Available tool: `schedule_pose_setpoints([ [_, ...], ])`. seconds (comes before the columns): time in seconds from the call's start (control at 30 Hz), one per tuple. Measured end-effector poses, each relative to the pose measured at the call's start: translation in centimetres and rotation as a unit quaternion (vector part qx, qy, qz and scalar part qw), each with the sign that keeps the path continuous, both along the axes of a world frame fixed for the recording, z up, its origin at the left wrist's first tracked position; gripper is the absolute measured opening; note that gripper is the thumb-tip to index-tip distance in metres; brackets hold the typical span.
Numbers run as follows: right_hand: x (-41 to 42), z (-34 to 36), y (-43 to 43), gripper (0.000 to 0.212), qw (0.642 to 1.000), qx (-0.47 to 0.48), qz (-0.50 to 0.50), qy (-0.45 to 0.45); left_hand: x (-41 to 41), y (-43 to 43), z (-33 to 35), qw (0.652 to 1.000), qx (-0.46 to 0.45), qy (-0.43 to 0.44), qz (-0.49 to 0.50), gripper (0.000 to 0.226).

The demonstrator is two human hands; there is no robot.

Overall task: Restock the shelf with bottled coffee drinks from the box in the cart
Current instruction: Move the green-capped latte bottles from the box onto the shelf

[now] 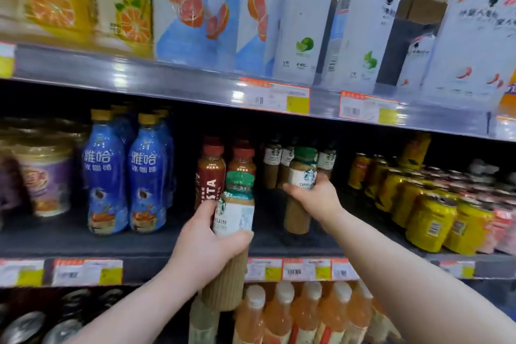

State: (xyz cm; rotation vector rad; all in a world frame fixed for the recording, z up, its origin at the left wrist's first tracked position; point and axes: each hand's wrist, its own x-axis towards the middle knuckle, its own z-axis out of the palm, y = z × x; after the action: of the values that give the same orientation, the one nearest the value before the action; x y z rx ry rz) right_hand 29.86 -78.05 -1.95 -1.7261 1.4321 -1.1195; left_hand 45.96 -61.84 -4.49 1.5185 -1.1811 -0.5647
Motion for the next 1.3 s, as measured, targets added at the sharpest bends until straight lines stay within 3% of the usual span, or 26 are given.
schedule_pose_setpoints([
  [0.23, 1.8, -0.8, -7.6, 0.072, 0.998, 0.008, 0.049, 0.049, -2.1, -2.8, 0.9, 0.998, 0.002, 0.010, 0.063, 0.031],
  [0.47, 2.9, -2.5, -11.9, 0.063, 0.990, 0.003, 0.130, 0.046, -4.8, -4.8, 0.7, 0.994, 0.009, 0.010, 0.106, 0.034],
  [0.67, 3.2, -3.0, -13.4, 0.051, 0.985, -0.067, 0.159, 0.028, -7.2, -6.3, 0.6, 0.993, 0.015, 0.013, 0.114, 0.036],
  [0.8, 3.8, -3.7, -14.6, 0.066, 0.982, -0.051, 0.180, 0.002, -8.2, -7.4, 0.7, 0.990, 0.010, 0.005, 0.138, 0.035],
  [1.07, 3.2, -4.1, -16.2, 0.065, 0.978, -0.024, 0.206, 0.005, -9.3, -10.0, 0.9, 0.990, -0.007, 0.020, 0.138, 0.042],
  [1.2, 1.5, -4.2, -16.6, 0.048, 0.983, -0.030, 0.180, -0.023, -8.9, -12.5, 1.2, 0.994, -0.014, 0.000, 0.104, 0.043],
  [1.3, -1.1, -3.3, -15.7, 0.028, 0.977, -0.012, 0.211, 0.013, -8.6, -15.1, 0.9, 0.996, -0.014, 0.001, 0.091, 0.044],
])
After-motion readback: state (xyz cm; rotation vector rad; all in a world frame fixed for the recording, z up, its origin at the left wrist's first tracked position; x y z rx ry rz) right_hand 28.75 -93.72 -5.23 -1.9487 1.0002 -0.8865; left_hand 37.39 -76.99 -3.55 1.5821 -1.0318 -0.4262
